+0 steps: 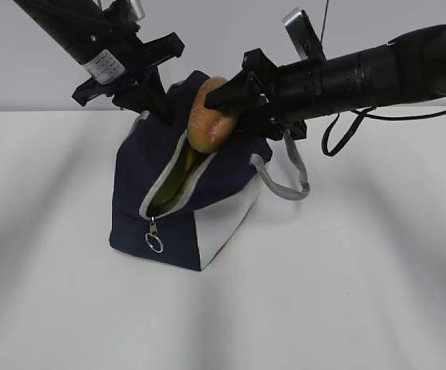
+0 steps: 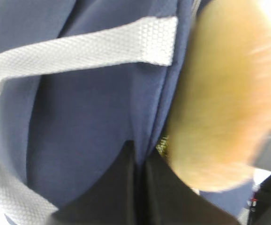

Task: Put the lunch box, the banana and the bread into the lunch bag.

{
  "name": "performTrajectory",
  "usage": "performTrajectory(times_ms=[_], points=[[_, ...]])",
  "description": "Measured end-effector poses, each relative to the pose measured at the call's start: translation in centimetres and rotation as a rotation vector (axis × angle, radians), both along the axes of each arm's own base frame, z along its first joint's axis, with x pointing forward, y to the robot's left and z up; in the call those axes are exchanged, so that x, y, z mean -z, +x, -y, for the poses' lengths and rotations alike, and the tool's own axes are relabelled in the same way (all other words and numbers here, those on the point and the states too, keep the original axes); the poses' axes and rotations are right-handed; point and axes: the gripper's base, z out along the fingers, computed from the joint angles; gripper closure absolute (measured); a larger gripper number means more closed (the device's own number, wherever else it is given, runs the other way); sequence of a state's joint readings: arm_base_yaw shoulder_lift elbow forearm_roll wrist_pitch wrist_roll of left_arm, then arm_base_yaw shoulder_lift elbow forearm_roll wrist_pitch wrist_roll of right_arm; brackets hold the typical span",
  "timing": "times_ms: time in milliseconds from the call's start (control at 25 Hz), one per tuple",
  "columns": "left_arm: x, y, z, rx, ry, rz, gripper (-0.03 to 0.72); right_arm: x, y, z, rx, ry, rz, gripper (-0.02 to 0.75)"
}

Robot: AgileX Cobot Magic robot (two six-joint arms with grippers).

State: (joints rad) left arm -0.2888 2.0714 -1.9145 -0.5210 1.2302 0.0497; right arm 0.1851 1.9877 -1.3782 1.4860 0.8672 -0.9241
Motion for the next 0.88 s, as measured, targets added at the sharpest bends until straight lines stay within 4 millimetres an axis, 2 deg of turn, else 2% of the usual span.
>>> performTrajectory(times_ms=[80, 280, 600, 680, 840, 880], points=[[-0.2, 0.0, -0.2, -0.004, -0.021, 0.000, 0.691, 0.7, 0.0, 0.0, -0.027, -0.040, -0.007, 0.316], [-1.0, 0.1, -1.1, -0.022, -0.032, 0.015, 0.691, 1.0, -0.2, 0.1, -0.054, -0.086, -0.006, 0.318], [-1.3, 0.0, -0.8, -0.022, -0.090, 0.003, 0.691, 2.7, -0.8, -2.2, -0.113, -0.106, -0.039, 0.315], [-1.3, 0.0, -0.7, -0.019, -0.096, 0.003, 0.691, 2.7, -0.8, -2.3, -0.111, -0.106, -0.038, 0.276], [-1.3, 0.0, -0.7, -0.017, -0.099, 0.004, 0.691, 2.7, -0.8, -2.3, -0.106, -0.105, -0.038, 0.113], [-1.3, 0.0, -0.7, -0.017, -0.099, 0.004, 0.691, 2.6, -0.8, -2.3, -0.106, -0.104, -0.039, 0.098]])
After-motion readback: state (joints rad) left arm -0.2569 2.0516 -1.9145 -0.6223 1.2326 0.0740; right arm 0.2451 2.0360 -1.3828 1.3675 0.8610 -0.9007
